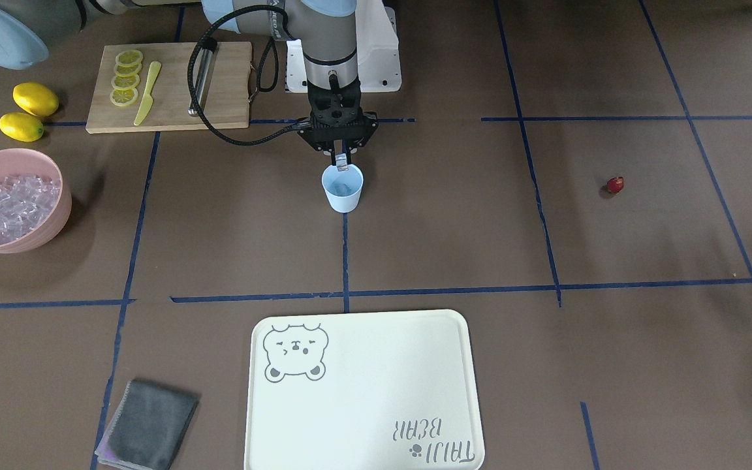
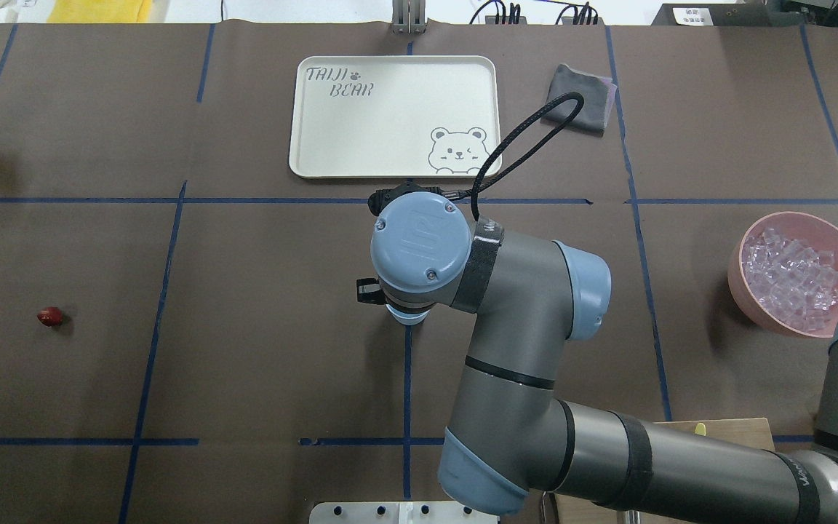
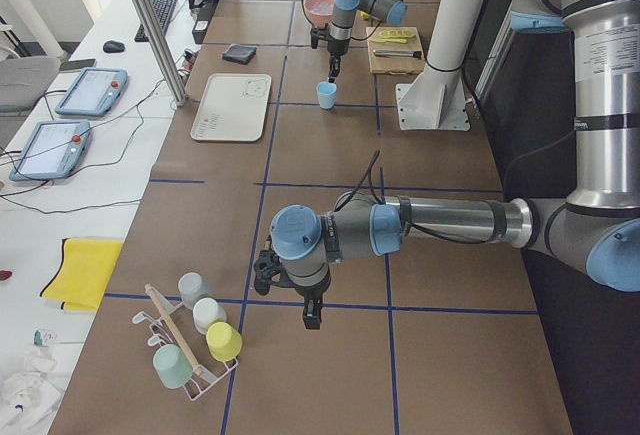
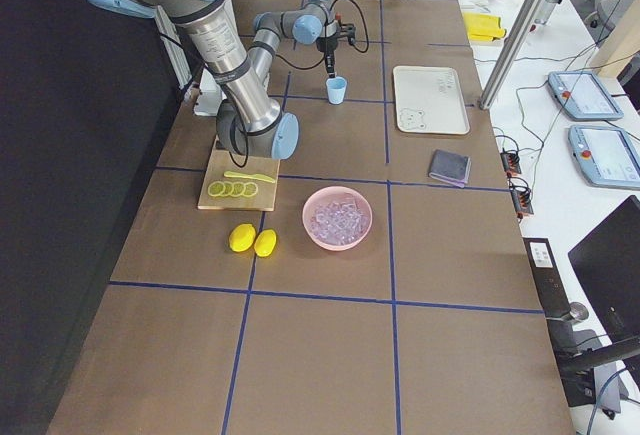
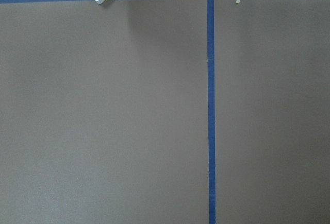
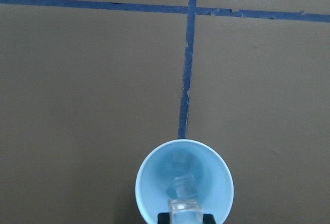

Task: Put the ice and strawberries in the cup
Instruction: 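Open the right gripper to drop the ice cube into the cup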

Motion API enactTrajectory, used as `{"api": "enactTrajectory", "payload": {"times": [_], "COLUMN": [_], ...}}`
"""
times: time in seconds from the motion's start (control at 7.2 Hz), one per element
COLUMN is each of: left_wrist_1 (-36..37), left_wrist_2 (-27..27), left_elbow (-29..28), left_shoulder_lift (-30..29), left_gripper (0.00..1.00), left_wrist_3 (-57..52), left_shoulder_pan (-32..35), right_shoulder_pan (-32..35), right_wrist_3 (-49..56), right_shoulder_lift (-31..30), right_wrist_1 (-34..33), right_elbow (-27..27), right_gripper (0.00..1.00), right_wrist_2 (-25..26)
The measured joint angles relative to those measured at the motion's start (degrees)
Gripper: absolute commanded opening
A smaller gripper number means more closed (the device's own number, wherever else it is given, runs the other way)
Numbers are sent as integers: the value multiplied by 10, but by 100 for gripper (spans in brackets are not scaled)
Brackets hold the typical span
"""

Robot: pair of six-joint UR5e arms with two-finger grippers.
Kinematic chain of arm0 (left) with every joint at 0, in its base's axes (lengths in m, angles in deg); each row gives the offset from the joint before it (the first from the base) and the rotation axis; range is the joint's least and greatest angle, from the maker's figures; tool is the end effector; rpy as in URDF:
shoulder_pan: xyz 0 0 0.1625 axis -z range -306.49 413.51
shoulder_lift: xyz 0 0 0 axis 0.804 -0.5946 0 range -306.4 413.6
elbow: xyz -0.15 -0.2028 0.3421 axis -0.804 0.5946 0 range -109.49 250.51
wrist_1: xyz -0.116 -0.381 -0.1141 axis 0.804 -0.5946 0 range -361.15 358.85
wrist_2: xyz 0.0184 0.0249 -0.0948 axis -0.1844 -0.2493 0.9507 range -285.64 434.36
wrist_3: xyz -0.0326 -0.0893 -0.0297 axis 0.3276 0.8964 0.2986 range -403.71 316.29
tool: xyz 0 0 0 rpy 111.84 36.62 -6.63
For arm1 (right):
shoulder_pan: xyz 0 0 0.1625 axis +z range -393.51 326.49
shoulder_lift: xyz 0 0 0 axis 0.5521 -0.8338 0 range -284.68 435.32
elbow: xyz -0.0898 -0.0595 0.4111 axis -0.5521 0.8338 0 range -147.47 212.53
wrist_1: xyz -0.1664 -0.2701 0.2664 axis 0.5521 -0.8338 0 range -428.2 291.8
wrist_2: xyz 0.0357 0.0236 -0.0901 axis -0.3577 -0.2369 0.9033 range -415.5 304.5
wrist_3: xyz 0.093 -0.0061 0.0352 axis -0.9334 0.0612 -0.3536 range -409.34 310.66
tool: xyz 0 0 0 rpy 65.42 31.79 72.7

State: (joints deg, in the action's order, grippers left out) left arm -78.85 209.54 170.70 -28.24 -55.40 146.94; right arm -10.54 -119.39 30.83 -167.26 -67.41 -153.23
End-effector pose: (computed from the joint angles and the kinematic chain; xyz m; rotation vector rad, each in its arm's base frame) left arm -0.0874 -0.4128 0.6562 -0.0650 0.8019 0.0657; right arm -0.5662 -0.3703 0.1331 0.1772 -0.7988 -0.0048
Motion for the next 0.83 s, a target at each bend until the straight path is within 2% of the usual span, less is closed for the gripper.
{"api": "enactTrajectory", "payload": {"times": [0.56, 0.83], "left_wrist_1": [2, 2], "left_wrist_2": [0, -1], "left_elbow": [-1, -1], "left_shoulder_lift": [0, 0], "left_gripper": [100, 100], "left_wrist_3": [0, 0], "left_shoulder_pan": [0, 0], "right_shoulder_pan": [2, 30], "right_wrist_3": [8, 29], "right_shoulder_lift": [0, 0], "right_wrist_1": [0, -1], "right_elbow": [1, -5], "right_gripper": [99, 99], "right_wrist_2": [0, -19]}}
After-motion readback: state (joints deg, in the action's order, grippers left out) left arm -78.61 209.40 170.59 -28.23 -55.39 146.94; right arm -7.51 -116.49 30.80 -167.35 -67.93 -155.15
